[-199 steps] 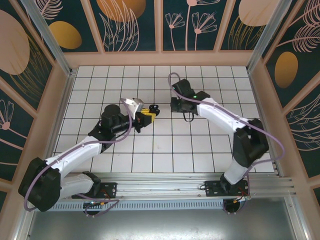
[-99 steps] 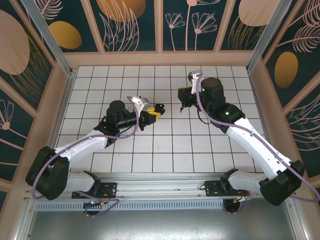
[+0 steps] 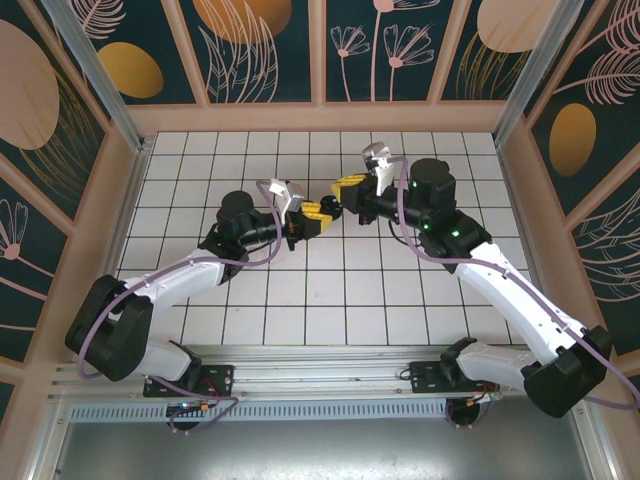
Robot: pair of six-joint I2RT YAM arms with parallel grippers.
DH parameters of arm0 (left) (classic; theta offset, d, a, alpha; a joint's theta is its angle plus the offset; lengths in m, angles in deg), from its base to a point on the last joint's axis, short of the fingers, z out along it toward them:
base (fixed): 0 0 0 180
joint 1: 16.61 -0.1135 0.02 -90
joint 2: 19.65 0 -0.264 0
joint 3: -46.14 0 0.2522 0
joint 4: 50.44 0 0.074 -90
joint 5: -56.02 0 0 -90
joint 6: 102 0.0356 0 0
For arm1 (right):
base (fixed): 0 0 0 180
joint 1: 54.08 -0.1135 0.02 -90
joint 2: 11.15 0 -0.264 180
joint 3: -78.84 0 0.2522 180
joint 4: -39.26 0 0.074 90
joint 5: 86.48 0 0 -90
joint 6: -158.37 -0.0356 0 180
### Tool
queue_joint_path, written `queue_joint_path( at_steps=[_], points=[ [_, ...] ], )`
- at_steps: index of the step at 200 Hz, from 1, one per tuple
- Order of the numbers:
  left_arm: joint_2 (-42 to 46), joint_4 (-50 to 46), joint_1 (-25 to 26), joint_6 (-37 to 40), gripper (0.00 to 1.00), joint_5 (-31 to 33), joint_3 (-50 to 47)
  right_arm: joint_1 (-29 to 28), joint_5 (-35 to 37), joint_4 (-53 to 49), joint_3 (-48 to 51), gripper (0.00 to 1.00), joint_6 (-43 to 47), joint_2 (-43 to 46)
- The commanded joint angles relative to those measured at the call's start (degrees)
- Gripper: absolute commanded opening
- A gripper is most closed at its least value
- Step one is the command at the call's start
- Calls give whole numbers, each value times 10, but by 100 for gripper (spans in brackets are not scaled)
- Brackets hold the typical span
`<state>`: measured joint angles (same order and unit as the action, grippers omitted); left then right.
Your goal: Insert the wireless bluetooth earbuds into the charging case
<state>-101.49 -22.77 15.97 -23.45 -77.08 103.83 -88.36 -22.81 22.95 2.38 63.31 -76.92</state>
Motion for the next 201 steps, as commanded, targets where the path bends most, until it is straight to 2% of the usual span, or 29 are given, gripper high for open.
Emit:
queue_joint_path(
  at_steps=[1, 67, 201],
  points=[
    [-10, 48, 2, -19, 0, -29, 19, -3, -40, 55, 19, 11, 19, -4],
    [-12, 81, 2, -43, 0, -40, 19, -5, -68, 67, 8, 11, 20, -51],
    [14, 75, 2, -39, 0, -38, 5, -4, -65, 23, -6, 11, 62, -36]
  ],
)
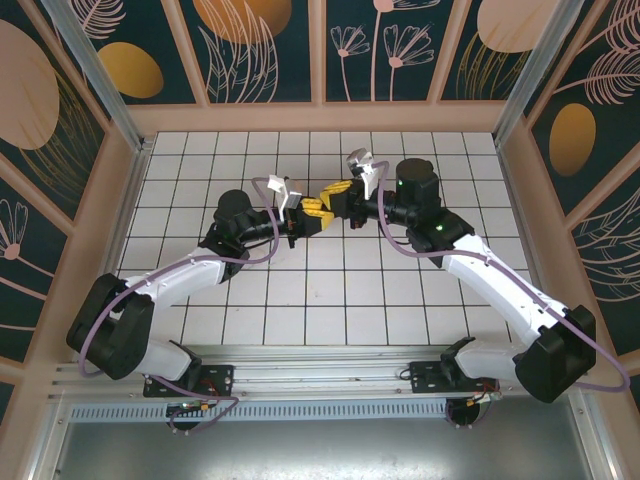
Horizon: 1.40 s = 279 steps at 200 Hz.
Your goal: Insert the wireless bluetooth earbuds into the charging case
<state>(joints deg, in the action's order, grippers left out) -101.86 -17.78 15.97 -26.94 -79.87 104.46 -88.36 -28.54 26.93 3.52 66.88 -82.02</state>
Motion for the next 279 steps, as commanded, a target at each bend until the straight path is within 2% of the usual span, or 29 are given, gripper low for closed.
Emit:
queue_joint_path(
  at_steps=[1, 105, 249, 279],
  points=[
    [18, 26, 2, -4, 0, -11, -2, -4, -7, -17, -18, 11, 27, 15],
    [12, 26, 2, -13, 0, -20, 4, -3, 12, -60, -29, 11, 57, 30],
    [14, 37, 2, -25, 0, -19, 9, 0, -14, -82, -12, 12, 50, 22],
    [18, 52, 2, -34, 0, -17, 5, 11, -37, -67, -2, 13, 29, 26]
  ],
)
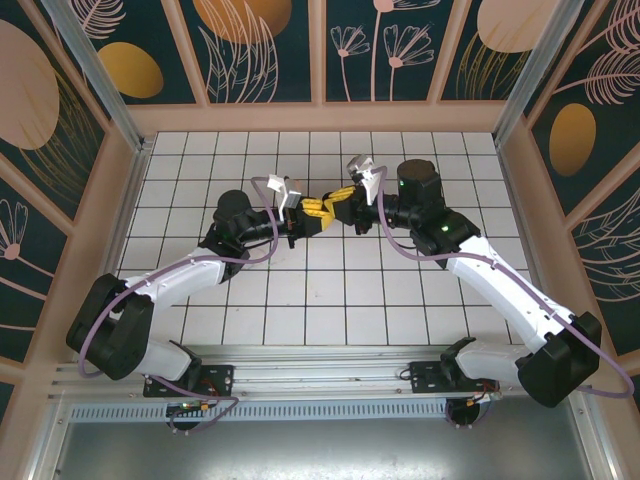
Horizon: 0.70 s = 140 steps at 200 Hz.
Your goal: Insert the wireless bluetooth earbuds into the charging case
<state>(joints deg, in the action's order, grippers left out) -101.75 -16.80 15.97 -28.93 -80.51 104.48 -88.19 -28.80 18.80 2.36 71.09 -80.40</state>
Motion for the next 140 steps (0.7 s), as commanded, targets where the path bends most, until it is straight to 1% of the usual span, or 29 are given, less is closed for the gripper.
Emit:
queue_joint_path(
  at_steps=[1, 47, 89, 140],
  points=[
    [17, 43, 2, -15, 0, -10, 5, 10, -35, 15, 10, 13, -14, 10],
    [20, 45, 2, -16, 0, -10, 6, 13, -42, 12, 13, 21, -27, 3],
    [19, 45, 2, -18, 0, -11, 5, 12, -39, 14, 5, 36, -35, 1],
    [18, 47, 2, -20, 0, -11, 3, 13, -24, -21, -39, 46, -36, -14]
  ],
)
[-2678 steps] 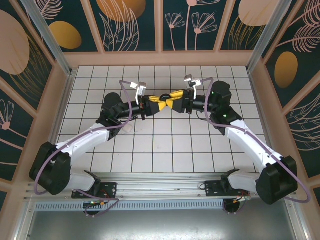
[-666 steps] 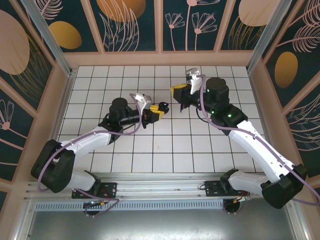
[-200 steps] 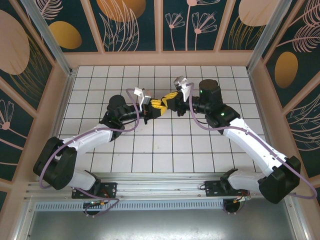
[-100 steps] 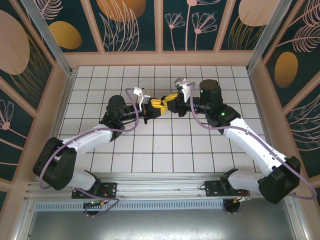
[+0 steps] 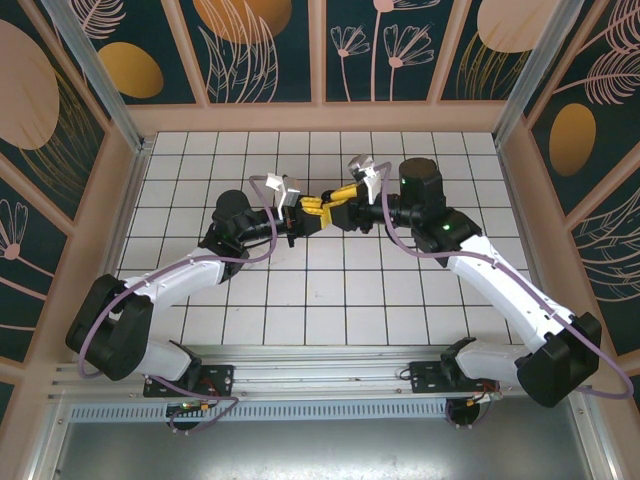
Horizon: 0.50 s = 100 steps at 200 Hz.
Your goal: Insert the wireless bluetooth earbuds into the charging case
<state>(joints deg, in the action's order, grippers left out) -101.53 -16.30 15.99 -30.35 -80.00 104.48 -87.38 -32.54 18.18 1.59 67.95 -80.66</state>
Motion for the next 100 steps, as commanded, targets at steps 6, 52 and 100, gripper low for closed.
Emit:
queue_joint_path(
  at_steps=[6, 52, 100],
  points=[
    [16, 42, 2, -6, 0, -15, 2, 5, 19, -19, -36, 47, -6, -13],
    [15, 43, 1, -8, 0, -18, 2, 5, 48, -28, -66, 51, -31, -13],
    [11, 46, 1, -9, 0, -19, 4, 4, 48, -21, -77, 52, -39, -2]
  ],
)
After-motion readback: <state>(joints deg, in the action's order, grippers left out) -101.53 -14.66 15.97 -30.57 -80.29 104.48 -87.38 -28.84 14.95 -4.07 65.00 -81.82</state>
